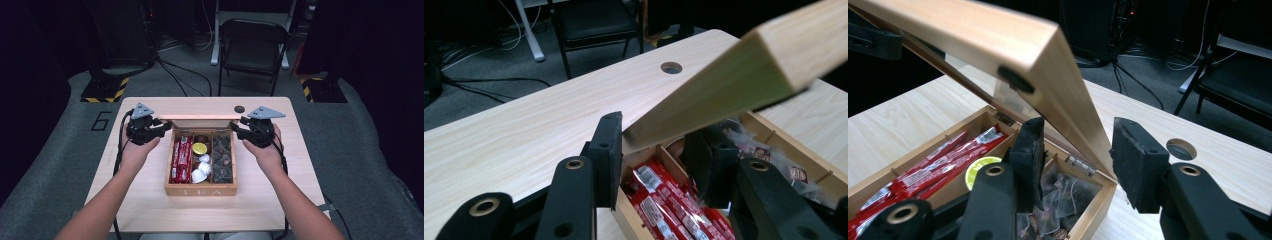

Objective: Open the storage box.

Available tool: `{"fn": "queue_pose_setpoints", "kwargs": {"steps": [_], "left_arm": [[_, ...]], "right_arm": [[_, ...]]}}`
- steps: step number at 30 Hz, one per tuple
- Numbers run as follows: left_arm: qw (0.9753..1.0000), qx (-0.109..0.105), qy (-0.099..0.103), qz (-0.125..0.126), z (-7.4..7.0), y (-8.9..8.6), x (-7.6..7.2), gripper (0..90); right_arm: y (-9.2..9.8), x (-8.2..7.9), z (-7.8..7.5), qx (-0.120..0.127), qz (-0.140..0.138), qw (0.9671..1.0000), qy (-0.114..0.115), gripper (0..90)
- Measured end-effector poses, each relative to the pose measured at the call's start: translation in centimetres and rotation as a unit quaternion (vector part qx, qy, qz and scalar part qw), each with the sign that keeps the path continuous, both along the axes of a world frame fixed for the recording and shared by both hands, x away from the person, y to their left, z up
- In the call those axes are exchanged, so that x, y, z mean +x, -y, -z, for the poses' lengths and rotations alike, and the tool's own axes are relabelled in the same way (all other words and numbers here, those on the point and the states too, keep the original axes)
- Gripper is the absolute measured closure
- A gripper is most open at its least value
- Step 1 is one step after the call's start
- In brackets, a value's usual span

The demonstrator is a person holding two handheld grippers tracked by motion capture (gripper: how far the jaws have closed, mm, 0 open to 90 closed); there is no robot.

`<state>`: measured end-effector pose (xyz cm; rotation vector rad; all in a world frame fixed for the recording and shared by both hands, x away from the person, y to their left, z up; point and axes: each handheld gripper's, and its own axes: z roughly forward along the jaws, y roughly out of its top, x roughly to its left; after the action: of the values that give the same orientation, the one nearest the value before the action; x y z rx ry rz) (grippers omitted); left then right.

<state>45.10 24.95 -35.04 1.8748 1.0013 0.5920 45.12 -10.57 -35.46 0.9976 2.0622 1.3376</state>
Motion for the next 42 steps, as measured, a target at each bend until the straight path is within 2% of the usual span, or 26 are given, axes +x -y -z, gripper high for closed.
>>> {"fn": "queue_pose_setpoints", "kwargs": {"steps": [9,12,17,25,42], "left_arm": [[1.0,-0.006,-0.001,-0.004,-0.6,0.0,1.2,61.0],[1.0,-0.007,-0.005,-0.004,-0.7,-0.1,1.5,61.2],[0.9999,-0.012,-0.003,-0.008,-0.8,0.0,1.9,61.5],[0.9998,-0.016,-0.008,-0.012,-1.1,0.0,2.5,61.8],[0.9995,-0.027,-0.007,-0.018,-1.2,-0.1,3.6,62.4]], "right_arm": [[-0.1,1.3,0.3,-0.006,0.014,0.9999,-0.002,55.0],[-0.1,1.9,0.6,-0.007,0.018,0.9998,-0.01,54.9],[-0.2,2.4,0.7,-0.003,0.019,0.9997,-0.014,55.0],[-0.5,3.4,1.0,-0.015,0.02,0.9996,-0.016,55.4],[-1.3,5.4,2.9,-0.03,0.029,0.9986,-0.032,57.6]]}}
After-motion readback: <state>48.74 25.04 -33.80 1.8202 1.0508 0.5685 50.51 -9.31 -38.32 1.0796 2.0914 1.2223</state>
